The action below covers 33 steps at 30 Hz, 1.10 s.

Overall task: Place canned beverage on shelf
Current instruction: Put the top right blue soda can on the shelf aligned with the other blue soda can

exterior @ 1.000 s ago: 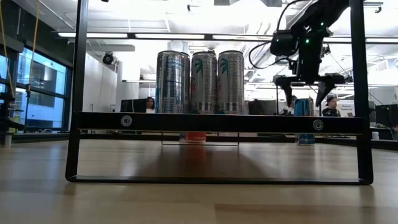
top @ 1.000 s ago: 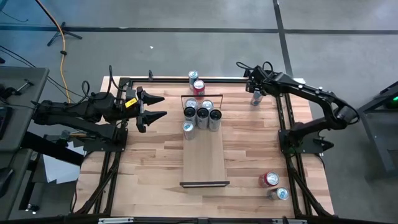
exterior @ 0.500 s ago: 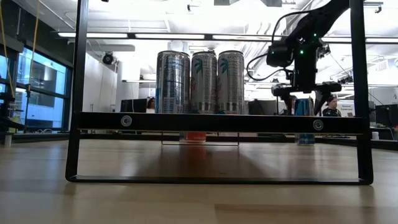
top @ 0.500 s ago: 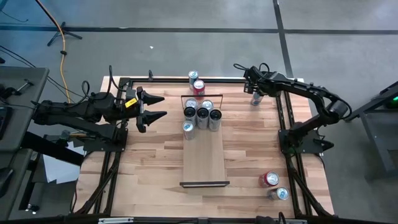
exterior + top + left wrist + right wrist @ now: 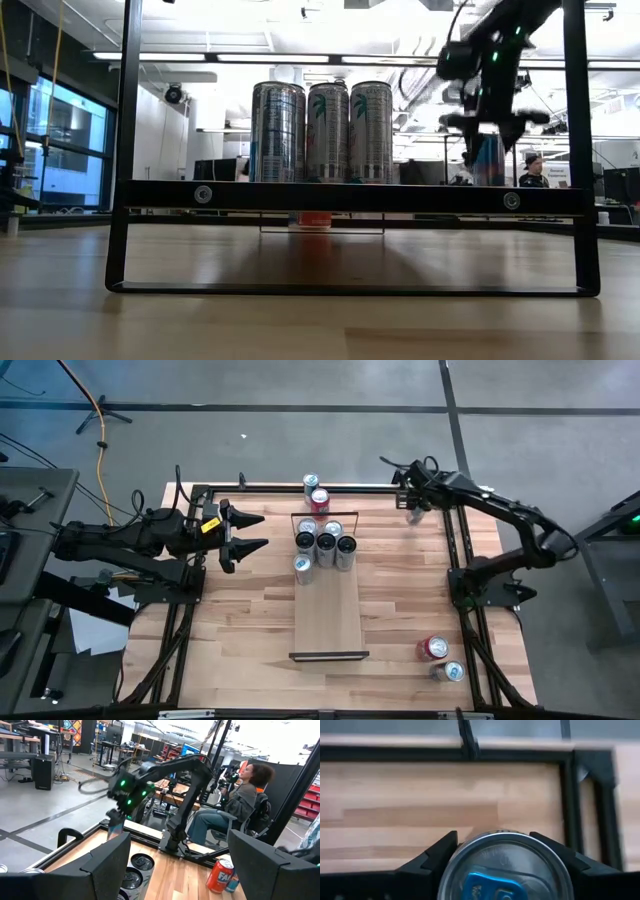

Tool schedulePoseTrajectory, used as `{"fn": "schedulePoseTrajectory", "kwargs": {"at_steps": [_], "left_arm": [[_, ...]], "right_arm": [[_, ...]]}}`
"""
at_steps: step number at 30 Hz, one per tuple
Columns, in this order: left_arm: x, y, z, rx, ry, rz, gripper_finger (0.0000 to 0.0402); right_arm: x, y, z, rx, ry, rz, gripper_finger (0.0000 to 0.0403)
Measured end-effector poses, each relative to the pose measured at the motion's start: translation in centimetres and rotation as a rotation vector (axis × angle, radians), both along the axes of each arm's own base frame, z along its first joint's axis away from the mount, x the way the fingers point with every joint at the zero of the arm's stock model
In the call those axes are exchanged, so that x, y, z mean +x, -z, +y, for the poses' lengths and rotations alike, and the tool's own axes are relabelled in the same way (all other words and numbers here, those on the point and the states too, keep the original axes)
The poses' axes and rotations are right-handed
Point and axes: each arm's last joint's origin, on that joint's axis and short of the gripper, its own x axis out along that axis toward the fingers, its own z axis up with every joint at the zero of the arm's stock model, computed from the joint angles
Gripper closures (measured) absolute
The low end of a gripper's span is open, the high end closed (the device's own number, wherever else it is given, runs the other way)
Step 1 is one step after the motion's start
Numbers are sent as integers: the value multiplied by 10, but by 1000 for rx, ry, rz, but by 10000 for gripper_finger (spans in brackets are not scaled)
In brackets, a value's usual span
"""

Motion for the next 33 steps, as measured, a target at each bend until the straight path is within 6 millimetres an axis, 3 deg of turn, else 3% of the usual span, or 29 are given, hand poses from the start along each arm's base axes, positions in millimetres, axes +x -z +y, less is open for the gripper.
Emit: {"fn": "schedulePoseTrajectory", "kwargs": {"at_steps": [10, 14, 21, 30, 33], "left_arm": [[0, 0, 0, 0, 0, 0, 108], [0, 0, 0, 0, 0, 0, 108], [0, 0, 0, 0, 0, 0, 108], [0, 0, 0, 0, 0, 0, 108], [0, 0, 0, 0, 0, 0, 108]], "right_arm": [[-18, -116, 40, -320, -186, -130, 193], [-24, -151, 62, -429, -301, -180, 193], [-22, -165, 100, -463, -539, -395, 193], [1, -179, 146, -629, -839, -869, 193], [11, -184, 159, -659, -952, -937, 193]]}}
